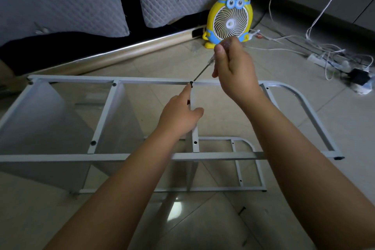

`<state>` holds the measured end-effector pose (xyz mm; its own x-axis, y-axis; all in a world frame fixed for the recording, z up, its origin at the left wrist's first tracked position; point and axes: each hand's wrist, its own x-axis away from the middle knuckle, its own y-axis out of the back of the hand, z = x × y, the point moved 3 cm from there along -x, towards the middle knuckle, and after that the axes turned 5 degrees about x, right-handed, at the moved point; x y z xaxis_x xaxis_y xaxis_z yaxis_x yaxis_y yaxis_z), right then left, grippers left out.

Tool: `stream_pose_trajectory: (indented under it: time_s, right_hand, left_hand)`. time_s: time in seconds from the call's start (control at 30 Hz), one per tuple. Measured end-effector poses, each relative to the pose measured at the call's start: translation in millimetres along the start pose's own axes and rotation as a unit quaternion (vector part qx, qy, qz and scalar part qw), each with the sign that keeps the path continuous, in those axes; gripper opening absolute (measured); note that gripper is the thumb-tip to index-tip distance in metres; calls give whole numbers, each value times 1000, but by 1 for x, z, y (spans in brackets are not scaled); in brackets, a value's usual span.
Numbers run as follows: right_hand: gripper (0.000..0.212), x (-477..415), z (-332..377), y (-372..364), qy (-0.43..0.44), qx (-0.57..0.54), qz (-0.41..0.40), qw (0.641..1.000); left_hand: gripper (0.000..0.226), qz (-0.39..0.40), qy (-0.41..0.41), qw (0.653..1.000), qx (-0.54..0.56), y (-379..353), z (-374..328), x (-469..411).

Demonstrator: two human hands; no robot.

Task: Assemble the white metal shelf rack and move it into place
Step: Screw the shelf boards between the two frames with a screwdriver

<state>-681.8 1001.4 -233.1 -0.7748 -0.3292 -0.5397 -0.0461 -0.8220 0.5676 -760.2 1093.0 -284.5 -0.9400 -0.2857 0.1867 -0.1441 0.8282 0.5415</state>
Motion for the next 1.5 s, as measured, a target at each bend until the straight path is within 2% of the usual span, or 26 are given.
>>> stream_pose_trajectory:
  time_s: [0.2,0.33,0.47,0.6,0.67,0.77,0.83,0.9,1.13,1.23,1.3,1.37,1.5]
  right_hand:
    - [16,-4,-4,1,3,-34,17,999]
    - [23,-5,-4,0,14,-23,41,999]
    - [16,-9,3,1,18,11,60,998]
    - [23,-28,22,0,24,85,112,990]
    - [21,-45,37,0,49,161,170,971]
    - [14,-66,51,-1,104,291,263,914]
    - [18,-75,56,-4,135,360,314,868]
    - [26,-80,56,-8,154,389,338,843]
    - [30,-74,57,-6,79,431,339,832]
    - [26,-68,57,1,58,413,380,825]
    - [17,-66,58,4,89,408,403,814]
    - [21,-65,59,9,140,428,399,799]
    - [29,-69,62,16,198,437,370,796]
  left_hand:
    - [56,-2,15,998,56,4,1,2]
    - [47,-1,17,995,95,8,2,2]
    - [42,-9,13,994,111,8,2,1]
    - [20,-1,18,996,91,8,5,0]
    - [22,32,40,995,80,10,7,-3]
    - [16,104,71,986,108,12,9,-3]
    - [20,135,81,981,110,11,10,-3]
    - [19,142,79,981,104,11,10,-5]
    - [24,127,69,984,107,14,4,-5]
    - [22,113,50,988,88,12,3,-5]
    - [21,97,26,993,57,9,4,-4]
    - [22,88,11,996,29,7,5,-3]
    - [26,80,7,997,7,9,2,-3]
